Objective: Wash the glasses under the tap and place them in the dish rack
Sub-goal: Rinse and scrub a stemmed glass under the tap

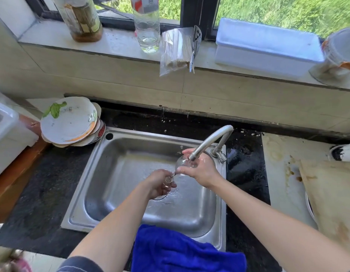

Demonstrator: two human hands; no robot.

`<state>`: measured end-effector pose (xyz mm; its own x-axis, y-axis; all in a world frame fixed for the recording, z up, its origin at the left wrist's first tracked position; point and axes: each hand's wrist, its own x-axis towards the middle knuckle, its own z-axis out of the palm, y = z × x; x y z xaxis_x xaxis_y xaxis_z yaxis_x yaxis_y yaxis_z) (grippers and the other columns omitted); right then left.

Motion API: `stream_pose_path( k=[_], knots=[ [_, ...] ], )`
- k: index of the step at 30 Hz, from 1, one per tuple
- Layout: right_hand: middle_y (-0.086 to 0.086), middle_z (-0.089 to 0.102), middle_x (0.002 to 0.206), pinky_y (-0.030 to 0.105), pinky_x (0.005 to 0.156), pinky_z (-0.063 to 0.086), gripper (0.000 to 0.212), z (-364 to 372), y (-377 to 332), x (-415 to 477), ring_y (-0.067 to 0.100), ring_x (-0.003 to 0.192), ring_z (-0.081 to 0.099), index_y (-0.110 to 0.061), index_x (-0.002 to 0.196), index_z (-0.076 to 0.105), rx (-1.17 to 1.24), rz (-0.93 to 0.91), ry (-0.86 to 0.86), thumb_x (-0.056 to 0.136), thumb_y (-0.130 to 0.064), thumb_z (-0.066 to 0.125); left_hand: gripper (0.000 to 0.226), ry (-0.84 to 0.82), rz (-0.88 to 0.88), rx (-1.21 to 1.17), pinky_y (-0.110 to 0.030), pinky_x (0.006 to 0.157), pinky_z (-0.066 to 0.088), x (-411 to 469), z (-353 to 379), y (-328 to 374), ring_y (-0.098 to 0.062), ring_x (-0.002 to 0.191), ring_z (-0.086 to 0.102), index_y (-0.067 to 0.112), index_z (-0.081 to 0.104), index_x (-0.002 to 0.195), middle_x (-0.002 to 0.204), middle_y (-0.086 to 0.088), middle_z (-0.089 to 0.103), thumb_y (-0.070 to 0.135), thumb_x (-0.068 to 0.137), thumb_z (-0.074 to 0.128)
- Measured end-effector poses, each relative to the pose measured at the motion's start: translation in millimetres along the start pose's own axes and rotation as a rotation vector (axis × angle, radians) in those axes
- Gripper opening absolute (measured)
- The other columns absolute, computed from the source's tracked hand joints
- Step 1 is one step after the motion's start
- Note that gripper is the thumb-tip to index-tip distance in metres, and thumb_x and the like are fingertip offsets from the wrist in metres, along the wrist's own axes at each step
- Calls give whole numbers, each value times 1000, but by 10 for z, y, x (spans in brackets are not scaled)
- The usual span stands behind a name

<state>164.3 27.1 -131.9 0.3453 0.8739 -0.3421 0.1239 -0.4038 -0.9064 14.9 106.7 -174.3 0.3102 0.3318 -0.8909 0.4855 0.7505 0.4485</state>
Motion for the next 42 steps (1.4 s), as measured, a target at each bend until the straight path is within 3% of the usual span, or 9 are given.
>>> stream_pose_path(
  k=[6,10,14,17,20,23,30,37,42],
  knots=[
    [-3,58,116,21,76,50,61,-310,305,-99,15,105,59,-24,124,56,-201,167,-221,70,-25,85,13,236,353,150,-19,41,26,-137,128,290,-15,49,37,16,46,83,72,-7,51,5,82,54],
    [2,56,117,27,67,51,69,-500,437,-157,14,97,59,-24,129,53,-25,334,-139,68,-15,85,19,335,616,599,-30,59,38,-406,497,462,-19,66,52,23,49,74,69,6,57,16,71,67],
    [2,62,104,28,71,51,69,-742,462,-141,14,90,62,-24,127,57,-41,222,5,65,-11,86,28,345,740,650,-35,61,43,-492,722,470,-21,66,49,26,43,68,66,7,52,21,71,70],
    [5,66,101,26,67,51,52,-879,468,-77,16,84,63,-14,119,63,-28,195,107,71,-7,81,22,405,759,678,-37,65,47,-490,720,471,-21,69,52,26,47,72,72,6,55,24,71,69],
    [-1,60,113,34,81,51,43,-921,537,31,17,98,59,-18,116,63,-470,143,250,74,-20,73,18,457,757,807,-36,67,47,-500,695,463,-24,77,55,24,48,75,83,2,55,19,71,65],
    [1,49,126,39,90,48,49,-869,618,126,22,116,49,-19,125,57,-705,114,153,79,-31,68,13,477,729,802,-38,69,49,-532,715,398,-25,79,56,18,54,81,87,-1,56,15,72,62],
    [11,67,88,42,70,46,26,-951,741,293,33,87,60,-7,86,66,-769,18,211,94,-19,44,23,465,723,772,-24,59,39,-601,705,318,-18,75,52,31,49,71,82,0,56,14,69,64],
    [14,70,91,43,76,48,31,-1075,677,295,35,90,61,-6,89,72,-663,33,210,97,-24,48,23,523,639,648,-23,52,33,-665,621,286,-14,65,47,24,54,78,71,6,51,14,66,71],
    [5,61,113,39,77,46,29,-1048,564,112,28,107,54,-16,114,64,-813,-55,275,90,-32,56,20,501,636,529,-21,53,35,-733,564,288,-12,61,46,22,58,80,66,5,51,9,70,69]
  ],
)
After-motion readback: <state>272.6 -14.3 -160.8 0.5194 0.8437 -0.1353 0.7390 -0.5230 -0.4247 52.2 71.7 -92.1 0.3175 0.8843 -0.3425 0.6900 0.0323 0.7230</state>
